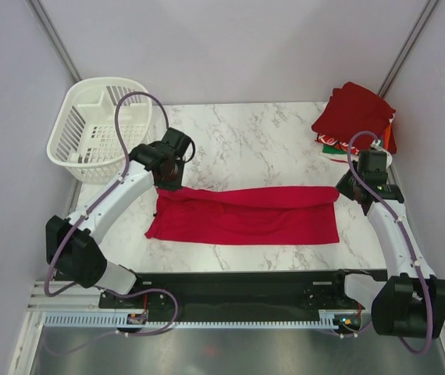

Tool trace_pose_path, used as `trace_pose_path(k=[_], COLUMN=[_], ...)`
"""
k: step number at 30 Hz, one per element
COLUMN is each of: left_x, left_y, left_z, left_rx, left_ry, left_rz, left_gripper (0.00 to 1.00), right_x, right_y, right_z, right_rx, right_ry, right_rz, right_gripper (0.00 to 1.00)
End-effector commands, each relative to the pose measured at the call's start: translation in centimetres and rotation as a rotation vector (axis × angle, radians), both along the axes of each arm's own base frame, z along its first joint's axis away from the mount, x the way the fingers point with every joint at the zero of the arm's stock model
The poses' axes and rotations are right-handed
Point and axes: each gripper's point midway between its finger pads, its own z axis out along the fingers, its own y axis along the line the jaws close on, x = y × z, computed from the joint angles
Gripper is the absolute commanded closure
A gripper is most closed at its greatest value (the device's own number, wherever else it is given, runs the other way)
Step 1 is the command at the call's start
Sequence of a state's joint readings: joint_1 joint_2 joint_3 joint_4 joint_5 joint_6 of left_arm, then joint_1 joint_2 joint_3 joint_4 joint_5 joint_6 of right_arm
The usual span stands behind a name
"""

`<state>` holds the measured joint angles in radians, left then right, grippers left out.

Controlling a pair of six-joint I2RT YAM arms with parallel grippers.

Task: Fold and stack the t-shirts
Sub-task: Fold the tshirt

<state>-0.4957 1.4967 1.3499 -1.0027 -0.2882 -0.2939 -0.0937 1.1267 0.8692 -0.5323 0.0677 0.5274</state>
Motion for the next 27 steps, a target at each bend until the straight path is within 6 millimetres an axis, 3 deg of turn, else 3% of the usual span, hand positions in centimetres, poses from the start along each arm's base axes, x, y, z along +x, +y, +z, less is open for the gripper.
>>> trace_pose_path(k=[1,6,14,16,17,18,19,20,21,23,27], left_x=[-1.7,-4.2,-7.7,-9.0,-9.3,-9.9,-10.2,-10.3,-10.4,-10.2,-9.1], left_y=[1.1,2.0,1.6,1.6,1.5,1.2,1.0,0.9,0.6,0.5,0.7], left_z=[0.3,-0.8,-3.8,-4.4,-4.4,-4.4,-4.0,-3.7,-3.4,-2.5,-2.1], left_rx=[0.008,0.005,-0.028,-0.049,-0.061,-0.084,-0.111,-0.127,-0.147,-0.161,-0.130], left_ry=[-0.010,0.030,0.131,0.169,0.174,0.191,0.182,0.177,0.175,0.149,0.125], left_rz=[0.040,0.080,0.088,0.096,0.100,0.097,0.096,0.096,0.094,0.092,0.109], left_gripper=[0.98,0.98,0.95,0.89,0.73,0.63,0.54,0.39,0.34,0.29,0.28], right_x=[-2.0,-3.5,-5.0,-5.5,-5.6,-5.9,-6.0,-5.7,-5.6,-5.0,-2.9], right_y=[0.0,0.0,-2.4,-2.5,-2.3,-2.1,-1.8,-1.4,-1.2,-1.1,0.5], right_z=[-0.4,-2.6,-4.5,-4.9,-5.0,-5.3,-5.4,-5.3,-5.4,-5.0,-2.6], right_rx=[0.002,0.012,-0.055,-0.047,-0.021,-0.004,0.013,0.040,0.049,0.054,0.106], right_ry=[0.022,0.086,0.151,0.160,0.159,0.161,0.158,0.146,0.141,0.131,0.045], right_rz=[-0.022,-0.038,-0.160,-0.183,-0.196,-0.201,-0.204,-0.196,-0.192,-0.180,-0.080], right_gripper=[1.00,1.00,1.00,0.81,0.56,0.12,0.02,0.02,0.02,0.02,0.02])
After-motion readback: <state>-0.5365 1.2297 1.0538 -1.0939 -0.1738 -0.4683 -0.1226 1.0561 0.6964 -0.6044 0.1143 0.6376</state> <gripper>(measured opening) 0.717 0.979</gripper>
